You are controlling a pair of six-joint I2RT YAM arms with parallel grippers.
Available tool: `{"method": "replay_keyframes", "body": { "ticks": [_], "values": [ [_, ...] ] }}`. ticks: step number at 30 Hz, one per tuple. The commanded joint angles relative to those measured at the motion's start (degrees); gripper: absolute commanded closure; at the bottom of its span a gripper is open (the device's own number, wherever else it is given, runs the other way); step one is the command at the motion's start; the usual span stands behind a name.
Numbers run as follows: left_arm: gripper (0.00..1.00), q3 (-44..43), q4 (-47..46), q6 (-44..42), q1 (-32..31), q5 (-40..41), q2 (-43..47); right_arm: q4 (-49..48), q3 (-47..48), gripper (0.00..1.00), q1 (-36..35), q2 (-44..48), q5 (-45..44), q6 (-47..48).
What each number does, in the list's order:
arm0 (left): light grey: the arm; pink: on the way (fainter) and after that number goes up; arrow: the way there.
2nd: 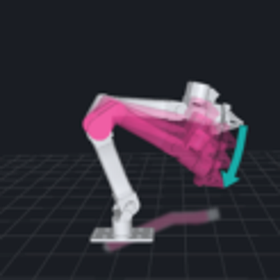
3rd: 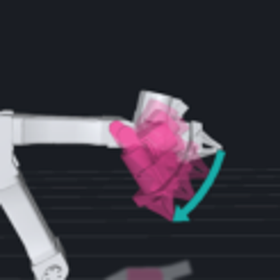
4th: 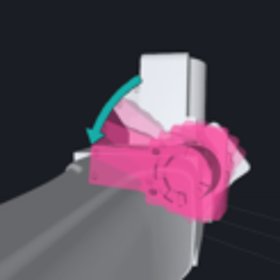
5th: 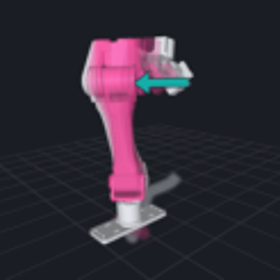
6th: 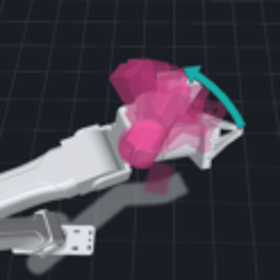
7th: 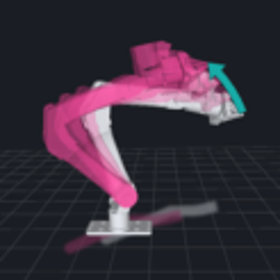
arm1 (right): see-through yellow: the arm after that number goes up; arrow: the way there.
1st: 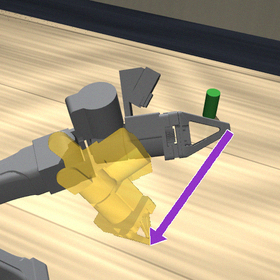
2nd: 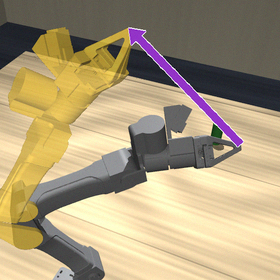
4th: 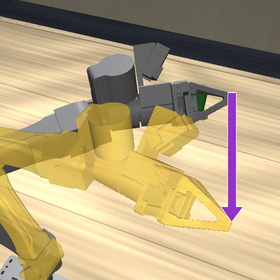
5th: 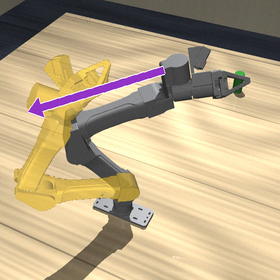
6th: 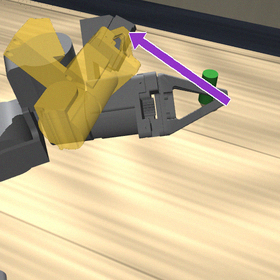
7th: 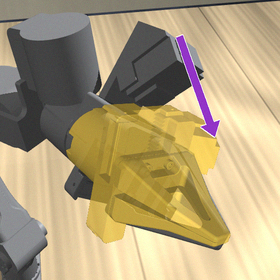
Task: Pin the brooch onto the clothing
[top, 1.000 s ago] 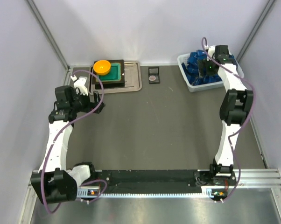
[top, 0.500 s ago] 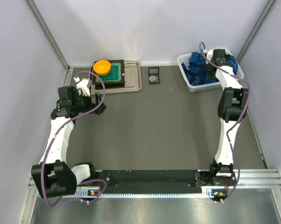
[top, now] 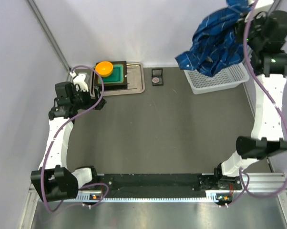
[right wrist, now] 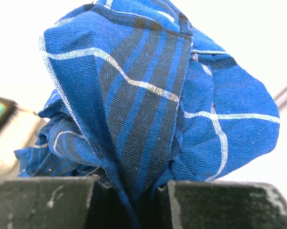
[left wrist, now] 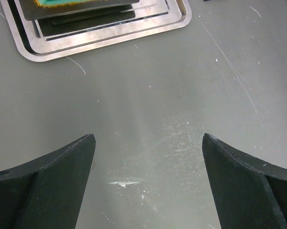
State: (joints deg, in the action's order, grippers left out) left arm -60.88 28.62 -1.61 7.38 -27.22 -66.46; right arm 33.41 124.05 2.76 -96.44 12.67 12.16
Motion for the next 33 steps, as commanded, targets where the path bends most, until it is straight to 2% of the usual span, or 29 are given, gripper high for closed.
{"method": "replay_keyframes", "body": {
  "ticks": [1,5,9,12,14,18,22,26,30,33],
  "values": [
    [0.02,-3.3,-0.9,1.4,0.0,1.2,2.7,-2.4,5.8,1.00,-2.4,7.9,9.4,-5.6],
    [0.02,-4.2,0.2,3.2,0.0,1.0,4.1,-2.4,8.2,1.00,-5.9,13.8,14.3,-10.8],
    [0.02,-4.5,1.1,3.2,-0.1,0.3,5.4,-2.4,4.0,1.00,-10.2,18.3,18.3,-14.9],
    [0.01,-3.9,1.8,2.7,0.0,-1.4,6.7,-2.9,-4.1,1.00,-13.2,23.0,17.5,-17.4],
    [0.01,-3.3,1.8,2.5,0.0,-2.7,8.1,-3.7,-12.7,1.00,-14.8,25.5,18.0,-17.5],
    [0.01,-0.7,2.1,-0.4,-0.1,-7.6,10.5,-2.2,-25.5,1.00,-16.8,30.1,25.6,-13.2],
    [0.01,-0.2,3.3,-2.8,0.0,-8.9,10.9,-1.1,-37.1,1.00,-20.0,32.8,20.2,-6.7],
    [0.01,-1.1,5.0,-3.3,-0.1,-7.4,9.0,0.2,-41.9,1.00,-24.3,31.3,12.0,3.4],
    [0.01,-0.8,4.8,-0.5,0.1,-5.1,7.2,0.3,-47.5,1.00,-38.8,27.6,1.7,10.2],
    [0.01,-0.6,4.4,1.4,0.4,-5.0,5.8,0.7,-48.3,1.00,-44.3,20.8,2.3,6.9]
  ]
}}
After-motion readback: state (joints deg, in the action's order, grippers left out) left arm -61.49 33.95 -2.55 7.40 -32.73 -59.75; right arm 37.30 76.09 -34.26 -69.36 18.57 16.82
